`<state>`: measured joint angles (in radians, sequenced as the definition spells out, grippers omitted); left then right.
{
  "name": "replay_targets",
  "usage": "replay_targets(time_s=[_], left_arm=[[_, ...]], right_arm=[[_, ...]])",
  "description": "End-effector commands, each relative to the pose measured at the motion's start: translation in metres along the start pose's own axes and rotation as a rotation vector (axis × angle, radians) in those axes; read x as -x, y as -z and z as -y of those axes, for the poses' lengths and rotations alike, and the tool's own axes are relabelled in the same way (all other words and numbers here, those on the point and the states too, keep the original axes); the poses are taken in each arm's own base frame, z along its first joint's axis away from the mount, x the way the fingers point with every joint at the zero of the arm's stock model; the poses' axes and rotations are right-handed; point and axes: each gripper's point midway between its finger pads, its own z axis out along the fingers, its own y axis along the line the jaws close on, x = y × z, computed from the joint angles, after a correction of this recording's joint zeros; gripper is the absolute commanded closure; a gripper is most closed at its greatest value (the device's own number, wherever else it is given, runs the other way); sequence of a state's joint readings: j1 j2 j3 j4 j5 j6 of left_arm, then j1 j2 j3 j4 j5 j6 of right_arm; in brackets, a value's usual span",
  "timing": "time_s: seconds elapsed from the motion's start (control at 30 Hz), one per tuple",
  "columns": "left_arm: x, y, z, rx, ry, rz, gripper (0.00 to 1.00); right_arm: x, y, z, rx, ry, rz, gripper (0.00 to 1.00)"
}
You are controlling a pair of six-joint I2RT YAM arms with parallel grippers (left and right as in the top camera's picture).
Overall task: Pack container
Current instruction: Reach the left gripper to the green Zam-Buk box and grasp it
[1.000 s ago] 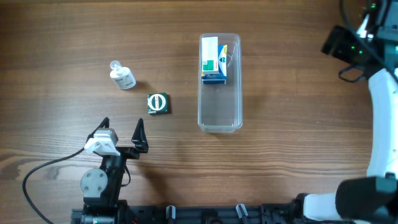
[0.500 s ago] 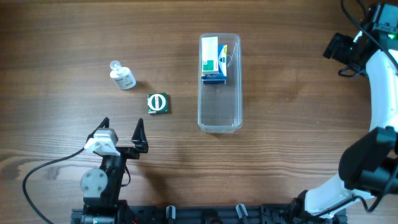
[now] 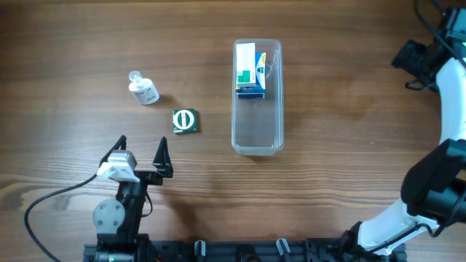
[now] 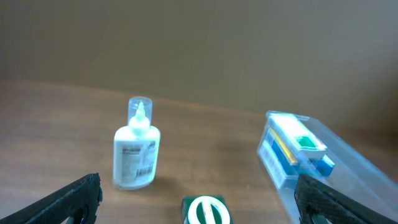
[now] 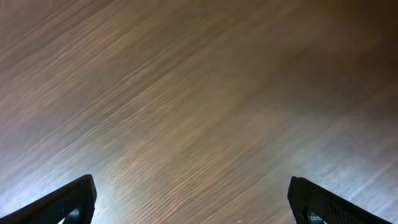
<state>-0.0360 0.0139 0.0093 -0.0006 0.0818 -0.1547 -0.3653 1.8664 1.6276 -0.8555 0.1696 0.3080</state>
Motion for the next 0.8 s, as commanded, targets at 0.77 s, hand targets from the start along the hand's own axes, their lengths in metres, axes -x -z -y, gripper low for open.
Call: replay_targets(time_s=[0.77], left_arm=[[0.041, -0.089, 0.082, -0.125, 0.09, -0.667, 0.01]], right_arm=[[0.003, -0.009, 0.018, -0.034, -0.096, -0.005, 0.0]])
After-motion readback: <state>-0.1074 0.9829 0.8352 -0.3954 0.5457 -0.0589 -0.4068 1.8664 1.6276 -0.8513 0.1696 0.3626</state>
